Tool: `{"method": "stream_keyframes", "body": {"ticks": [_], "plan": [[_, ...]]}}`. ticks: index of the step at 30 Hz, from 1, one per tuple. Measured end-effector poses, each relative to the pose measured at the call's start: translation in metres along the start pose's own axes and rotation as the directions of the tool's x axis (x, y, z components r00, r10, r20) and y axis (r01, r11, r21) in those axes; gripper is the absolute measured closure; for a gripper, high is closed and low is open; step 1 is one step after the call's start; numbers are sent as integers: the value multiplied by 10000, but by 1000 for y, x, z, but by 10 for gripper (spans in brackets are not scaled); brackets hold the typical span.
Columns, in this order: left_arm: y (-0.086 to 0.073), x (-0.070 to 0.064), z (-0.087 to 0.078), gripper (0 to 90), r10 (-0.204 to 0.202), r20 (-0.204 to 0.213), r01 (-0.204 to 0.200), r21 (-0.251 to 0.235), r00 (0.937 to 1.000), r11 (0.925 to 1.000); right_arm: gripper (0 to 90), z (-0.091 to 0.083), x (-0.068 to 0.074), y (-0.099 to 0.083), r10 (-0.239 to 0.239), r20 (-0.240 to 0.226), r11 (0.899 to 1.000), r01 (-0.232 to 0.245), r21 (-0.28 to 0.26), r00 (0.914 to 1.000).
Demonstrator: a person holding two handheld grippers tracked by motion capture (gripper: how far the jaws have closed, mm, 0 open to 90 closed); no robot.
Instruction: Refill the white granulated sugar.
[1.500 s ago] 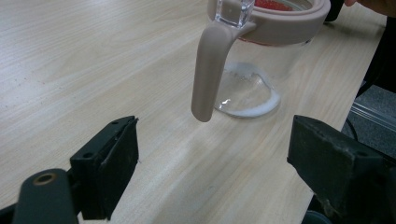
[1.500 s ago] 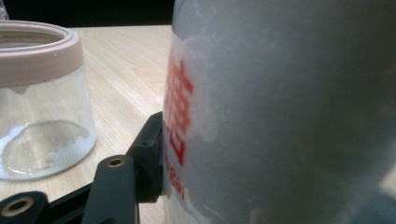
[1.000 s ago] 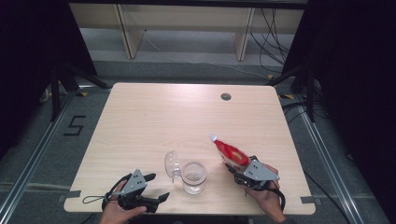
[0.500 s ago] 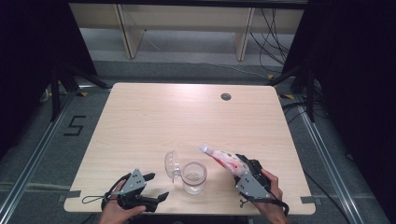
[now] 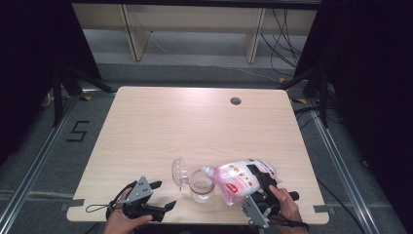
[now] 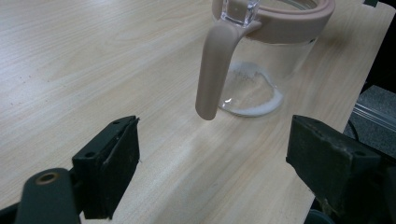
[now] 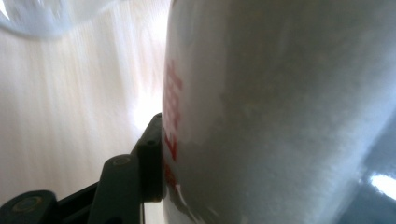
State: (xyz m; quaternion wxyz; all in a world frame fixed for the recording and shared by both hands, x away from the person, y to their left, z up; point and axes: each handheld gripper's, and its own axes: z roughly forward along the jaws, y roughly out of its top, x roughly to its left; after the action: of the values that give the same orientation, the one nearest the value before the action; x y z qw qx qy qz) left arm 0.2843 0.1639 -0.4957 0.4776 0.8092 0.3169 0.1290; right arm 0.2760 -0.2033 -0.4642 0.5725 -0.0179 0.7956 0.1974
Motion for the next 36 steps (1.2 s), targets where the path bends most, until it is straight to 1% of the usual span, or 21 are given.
{"method": "stream_keyframes", "body": {"ticks": [1, 2, 4, 7, 12, 14, 16, 17, 18, 19, 21, 22, 24, 25, 26, 29, 30, 32, 33, 35, 36], "plan": [[0, 0, 0, 167, -23, 3, 23, -18, 10000, 10000, 482, 0, 0, 0, 0, 0, 10000, 0, 0, 10000], [0, -1, 0, 166, -13, -9, 13, -39, 10000, 10000, 483, -2, -3, 2, -804, 129, 9968, 803, 54, 9967], [0, 0, 0, 166, -6, -7, 6, -37, 10000, 10000, 483, -4, 0, 2, -427, 185, 9989, 424, 203, 9989], [0, 0, 0, 166, -102, -23, 102, -28, 9999, 9999, 484, -7, -4, 5, -1504, 497, 9884, 1490, 297, 9874], [0, 0, -1, 165, -72, -76, 71, -31, 9999, 10000, 486, -9, -2, 6, -2256, 574, 9736, 2229, 501, 9725], [0, 1, 0, 164, -70, -68, 70, -70, 10000, 10000, 486, -9, -1, 6, -2246, 583, 9737, 2217, 521, 9727], [0, 0, 0, 161, -63, -79, 62, -61, 9999, 10000, 487, -9, 1, 7, -2820, 641, 9581, 2776, 705, 9573], [0, 0, -1, 161, -58, -86, 58, -67, 9999, 10000, 487, -9, 1, 7, -2820, 641, 9581, 2776, 705, 9573], [0, 0, 0, 160, -57, -94, 56, -73, 9999, 10000, 488, -8, 0, 9, -3286, 595, 9433, 3244, 701, 9426], [0, 0, 0, 159, -57, -94, 56, -73, 9999, 10000, 488, -8, 0, 9, -3286, 595, 9433, 3244, 701, 9426], [0, 1, 0, 159, -59, -89, 59, -74, 9999, 10000, 489, -7, -1, 9, -3619, 948, 9321, 3583, 528, 9274], [0, 1, 0, 159, -63, -90, 62, -75, 9999, 10000, 489, -9, -2, 11, -3766, 654, 9246, 3707, 875, 9241], [0, 1, 0, 158, -64, -94, 63, -82, 9999, 9999, 489, -7, 1, 8, -3773, 882, 9255, 3720, 709, 9219], [0, 1, 0, 158, -56, -93, 55, -75, 9999, 10000, 489, -8, -2, 12, -4330, 795, 9005, 4269, 831, 8979], [0, 1, 0, 158, -55, -96, 54, -78, 9999, 10000, 490, -9, 0, 11, -4170, 767, 9074, 4101, 917, 9057], [0, 0, 0, 159, -41, -90, 41, -61, 10000, 10000, 491, -8, -2, 12, -4367, 894, 8990, 4307, 789, 8952], [-1, 0, 0, 158, -55, -84, 55, -58, 9999, 10000, 492, -9, -2, 13, -4548, 921, 8901, 4486, 807, 8858], [-1, 0, 0, 159, -67, -83, 66, -68, 9999, 10000, 492, -10, -1, 12, -4389, 867, 8973, 4311, 949, 8943], [-1, 0, 0, 159, -63, -80, 63, -62, 9999, 10000, 493, -9, -2, 13, -4608, 954, 8870, 4541, 837, 8824], [-1, 0, 0, 158, -52, -84, 52, -52, 10000, 10000, 495, -10, -2, 13, -4603, 916, 8868, 4526, 937, 8830], [-1, 0, 0, 159, -53, -80, 52, -61, 10000, 10000, 495, -8, -3, 13, -4721, 1106, 8813, 4654, 818, 8746]]}}
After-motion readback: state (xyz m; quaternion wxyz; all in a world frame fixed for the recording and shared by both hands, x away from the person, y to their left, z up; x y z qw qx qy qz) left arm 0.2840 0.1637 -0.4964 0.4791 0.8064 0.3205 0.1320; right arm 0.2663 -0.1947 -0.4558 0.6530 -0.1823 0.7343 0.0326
